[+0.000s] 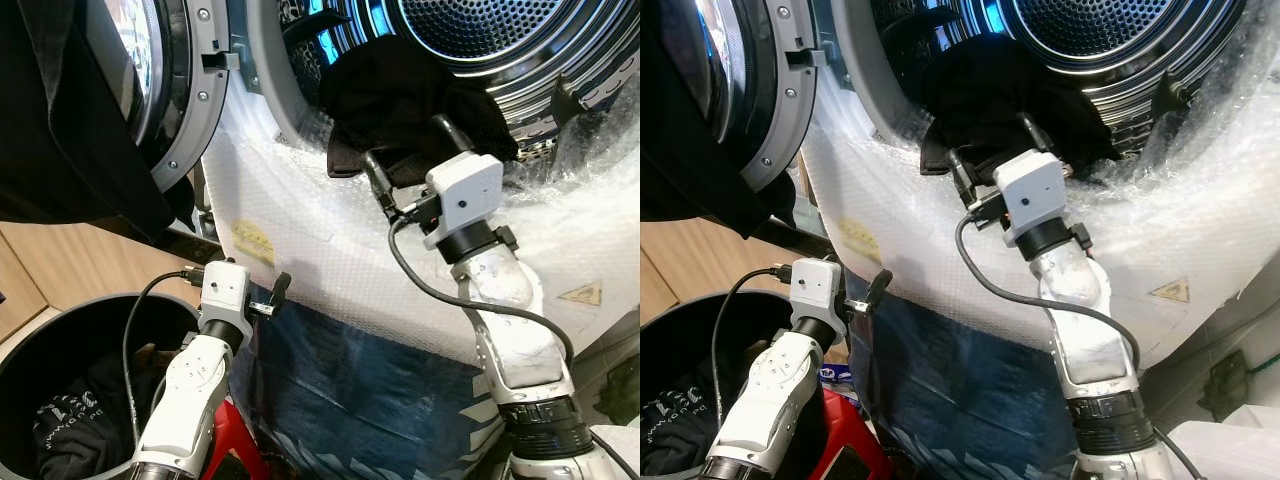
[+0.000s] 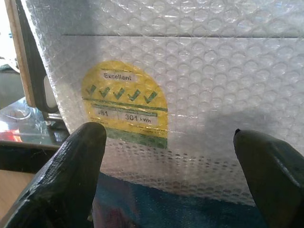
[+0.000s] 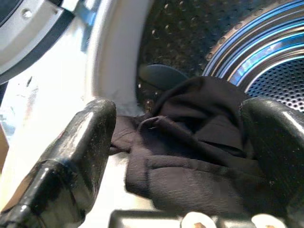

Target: Clothes washing

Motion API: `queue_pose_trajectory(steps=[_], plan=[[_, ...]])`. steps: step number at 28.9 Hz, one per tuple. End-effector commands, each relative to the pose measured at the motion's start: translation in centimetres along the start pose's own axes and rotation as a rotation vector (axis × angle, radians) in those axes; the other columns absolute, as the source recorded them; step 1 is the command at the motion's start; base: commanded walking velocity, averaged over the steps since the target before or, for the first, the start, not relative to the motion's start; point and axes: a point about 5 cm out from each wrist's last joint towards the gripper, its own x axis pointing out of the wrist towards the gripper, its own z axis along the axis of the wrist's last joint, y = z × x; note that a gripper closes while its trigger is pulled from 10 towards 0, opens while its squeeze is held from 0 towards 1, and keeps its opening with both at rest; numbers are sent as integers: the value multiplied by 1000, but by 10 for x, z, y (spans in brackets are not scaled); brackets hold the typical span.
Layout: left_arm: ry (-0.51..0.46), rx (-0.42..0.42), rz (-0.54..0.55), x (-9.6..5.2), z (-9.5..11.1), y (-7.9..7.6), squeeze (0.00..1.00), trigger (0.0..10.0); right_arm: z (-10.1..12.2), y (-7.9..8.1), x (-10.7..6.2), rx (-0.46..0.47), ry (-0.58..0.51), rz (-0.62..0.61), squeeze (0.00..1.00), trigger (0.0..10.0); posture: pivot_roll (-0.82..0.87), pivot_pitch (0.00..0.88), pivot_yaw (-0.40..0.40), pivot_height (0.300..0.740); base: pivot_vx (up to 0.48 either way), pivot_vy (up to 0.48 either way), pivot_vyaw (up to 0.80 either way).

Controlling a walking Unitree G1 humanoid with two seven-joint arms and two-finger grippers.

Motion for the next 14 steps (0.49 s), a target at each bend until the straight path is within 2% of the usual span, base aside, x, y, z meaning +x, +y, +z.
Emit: queue_pose_trajectory(steps=[1,4,7,11,12,13,14], plan=[[-13,8,2,1,4,1,0,10000,5,1,5,-11,-27,11,0,10000,-25,0,-35,740,0,0,0],[-13,8,-1,0,3,0,0,10000,4,2,5,-22,-18,14,0,10000,-26,0,-34,740,0,0,0],[-16,7,-8,1,4,-1,0,10000,-5,-2,6,-73,29,-11,0,10000,-27,0,-31,740,0,0,0],[-17,7,-11,2,4,-1,0,10000,-7,-5,7,-82,45,-28,0,10000,-27,0,-31,740,0,0,0],[-17,7,-11,2,4,-1,0,10000,-8,-5,7,-80,47,-31,0,5294,-25,0,-31,740,0,0,0],[-17,7,-11,2,4,-1,0,10000,-8,-5,7,-78,49,-31,0,2627,-26,0,-29,740,0,0,0],[-17,7,-11,1,4,-1,0,10000,-8,-5,7,-81,52,-31,0,2627,-27,0,-28,740,0,0,0]])
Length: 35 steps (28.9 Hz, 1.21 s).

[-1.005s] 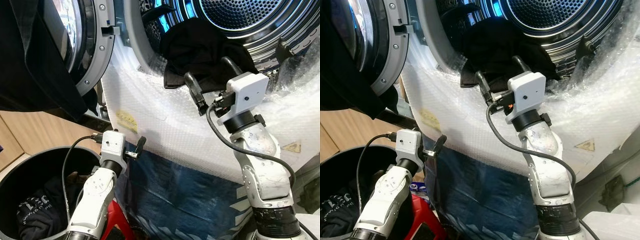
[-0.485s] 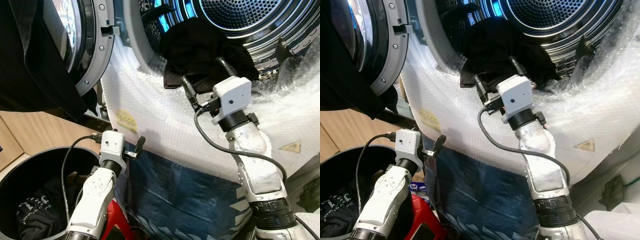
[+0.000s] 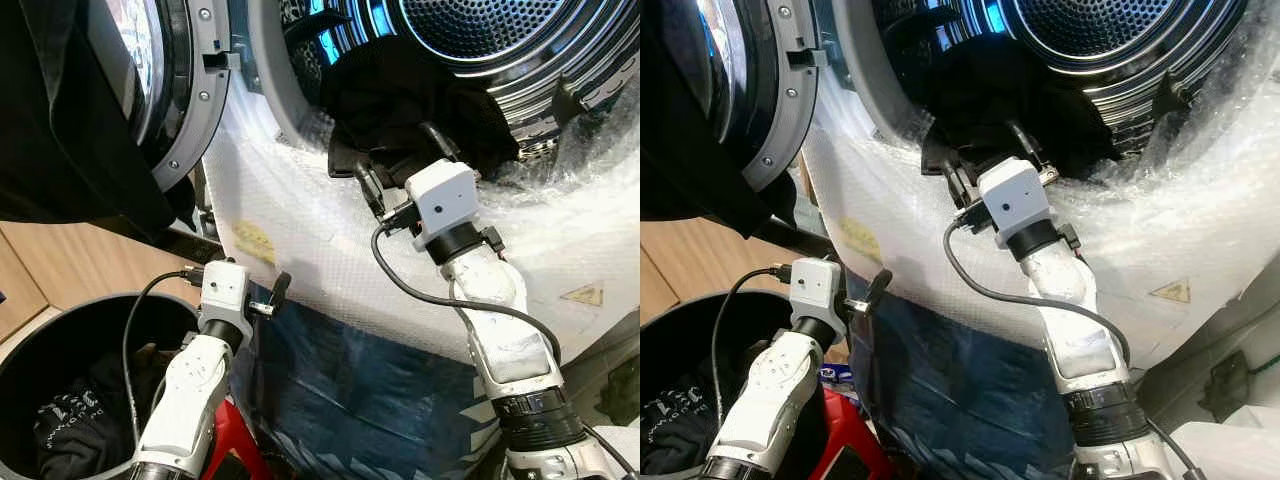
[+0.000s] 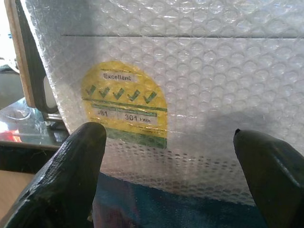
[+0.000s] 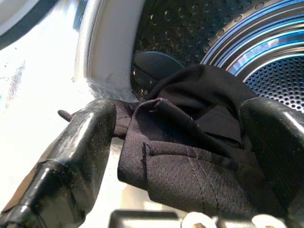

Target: Clothes washing

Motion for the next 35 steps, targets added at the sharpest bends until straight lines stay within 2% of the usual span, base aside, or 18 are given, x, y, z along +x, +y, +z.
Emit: queue_pose_trajectory(steps=[1,2,19,28,35], plan=[[-16,7,-7,1,4,-1,0,10000,0,-3,3,-13,11,-8,0,2627,-27,0,-28,740,0,0,0],[-15,6,-8,1,4,-1,0,10000,-1,-3,2,-16,17,-8,0,0,-26,0,-29,740,0,0,0],[-15,12,-10,1,4,-1,0,10000,-8,-3,3,-43,64,2,0,0,-29,0,-28,740,0,0,0],[-28,6,13,4,7,1,0,10000,3,12,10,23,28,30,0,0,-27,0,-27,740,0,0,0],[-23,8,9,4,5,0,0,10000,8,19,15,38,10,51,0,0,-28,0,-32,740,0,0,0]])
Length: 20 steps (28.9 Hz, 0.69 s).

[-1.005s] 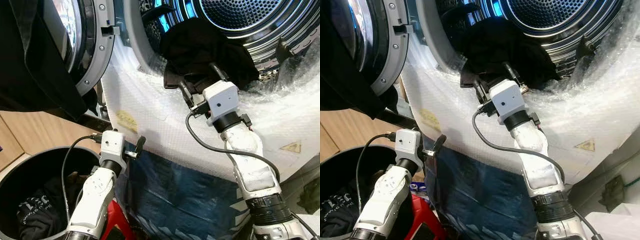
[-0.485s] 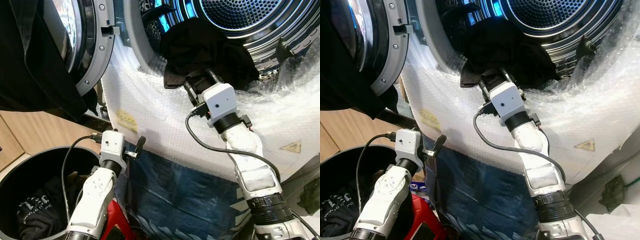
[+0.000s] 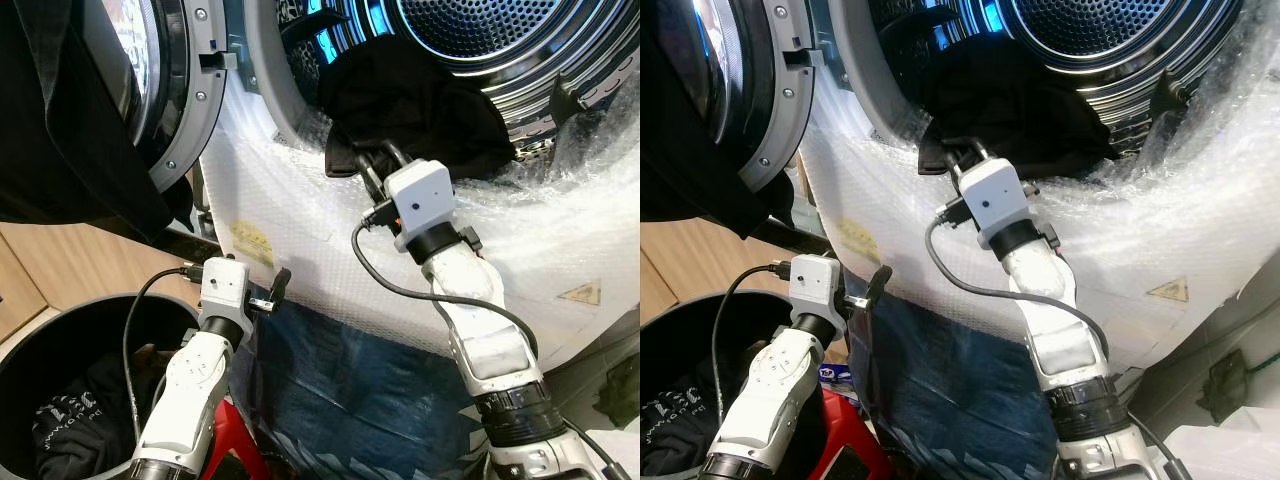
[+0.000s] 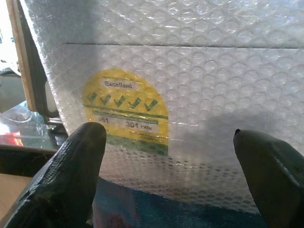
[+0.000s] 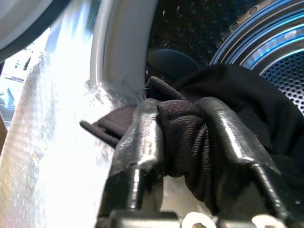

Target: Clothes washing

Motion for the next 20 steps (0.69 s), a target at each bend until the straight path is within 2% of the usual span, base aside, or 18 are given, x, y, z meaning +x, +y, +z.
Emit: queue_pose_trajectory(steps=[1,6,13,16,17,18,20], plan=[[-12,9,3,2,1,-1,0,10000,4,2,4,3,-10,26,0,0,-22,0,-39,740,0,0,0],[-34,11,19,9,8,2,0,10000,7,-7,13,-13,-23,23,0,0,-16,0,-40,740,0,0,0],[-21,21,20,5,3,3,0,10000,14,-15,34,-89,-26,53,0,0,-11,0,-41,740,0,0,0],[-23,34,17,5,4,4,0,10000,20,-25,53,-149,-20,90,0,0,-12,0,-43,740,0,0,0],[-24,34,16,6,4,4,0,10000,23,-29,60,-143,-15,94,0,0,-8,0,-44,740,0,0,0],[-26,35,13,7,5,4,0,10000,32,-33,71,-51,-14,102,0,0,-15,0,-41,740,0,0,0],[-26,36,9,6,5,3,0,10000,42,-38,82,0,-17,114,0,0,-19,0,-38,740,0,0,0]])
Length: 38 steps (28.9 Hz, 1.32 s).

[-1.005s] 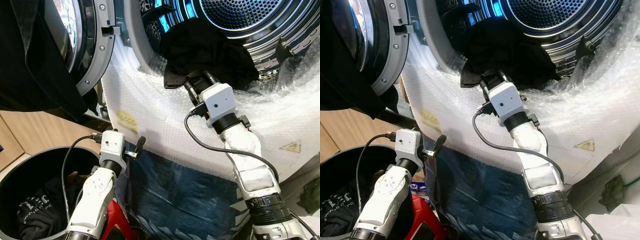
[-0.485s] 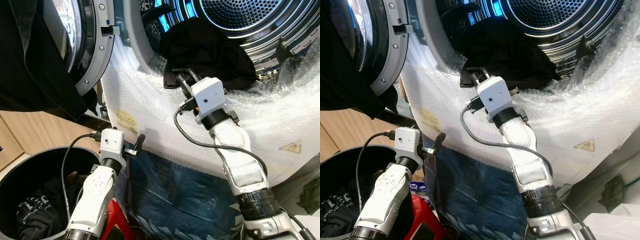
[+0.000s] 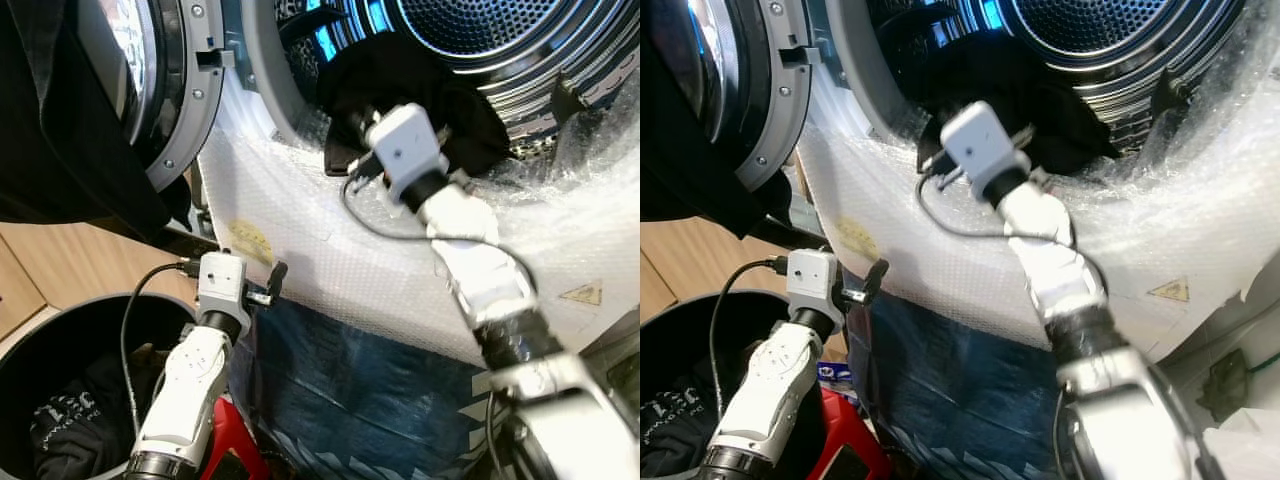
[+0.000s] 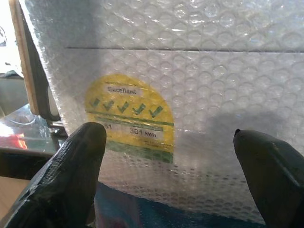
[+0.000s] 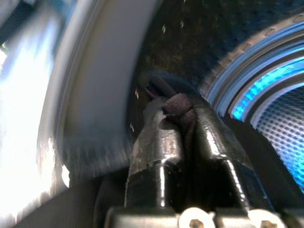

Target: Clothes washing

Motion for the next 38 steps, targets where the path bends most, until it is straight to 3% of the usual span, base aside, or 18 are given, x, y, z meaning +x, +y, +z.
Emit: queue_pose_trajectory(steps=[1,4,5,7,12,13,17,19,21,25,26,27,28,30,31,32,35,38], plan=[[-13,24,-14,1,3,-2,0,10000,10,-10,9,54,0,9,0,0,-18,0,-36,740,0,0,0],[-6,22,-14,0,1,-2,0,10000,25,-25,21,30,26,-22,0,0,-13,0,-37,740,0,0,0],[-5,23,-17,0,1,-2,0,10000,24,-29,25,-55,90,-22,0,0,-13,0,-39,740,0,0,0],[-4,24,-17,-1,1,-3,0,10000,24,-43,25,-111,175,-82,0,0,7,0,-53,740,0,0,0],[1,25,-2,-3,-1,0,0,10000,33,-68,24,-44,227,-235,0,0,19,0,-55,740,0,0,0],[1,27,-3,-5,-1,0,0,10000,39,-88,19,-24,259,-357,0,0,39,0,-69,740,0,0,0],[1,29,4,-7,-1,1,0,10000,45,-112,10,-150,300,-516,0,0,48,0,-77,740,0,0,0],[4,28,15,-9,-2,2,0,10000,38,-124,0,-112,324,-631,0,0,50,0,-84,740,0,0,0],[8,27,17,-10,-3,2,0,10000,26,-119,-2,-114,365,-625,0,0,44,0,-80,740,0,0,0],[18,17,3,-11,-5,-2,0,10000,-12,-75,4,-123,477,-378,0,0,39,0,-81,740,0,0,0],[21,16,0,-11,-6,-3,0,10000,-31,-49,3,-60,514,-264,0,3333,38,0,-80,740,0,0,0],[21,12,1,-11,-6,-4,0,10000,-37,-44,2,-53,523,-255,0,5216,41,0,-80,740,0,0,0],[22,11,2,-11,-6,-4,0,10000,-45,-36,0,-61,539,-234,0,9569,41,0,-80,740,0,0,0],[22,10,3,-11,-6,-4,0,10000,-57,-24,-4,-39,571,-209,0,10000,47,0,-72,740,0,0,0],[22,11,1,-11,-5,-4,0,10000,-69,-11,-9,13,606,-194,612,10000,46,0,-74,740,0,0,0],[22,11,1,-11,-5,-4,0,10000,-72,-8,-10,13,614,-181,1000,10000,46,0,-74,740,0,0,0],[23,15,0,-12,-4,-3,0,10000,-69,-6,-7,87,596,-190,1000,10000,46,0,-64,740,0,0,0],[23,18,-1,-11,-4,-2,0,10000,-59,-12,-2,101,556,-207,1000,10000,35,0,-56,740,0,0,0]])
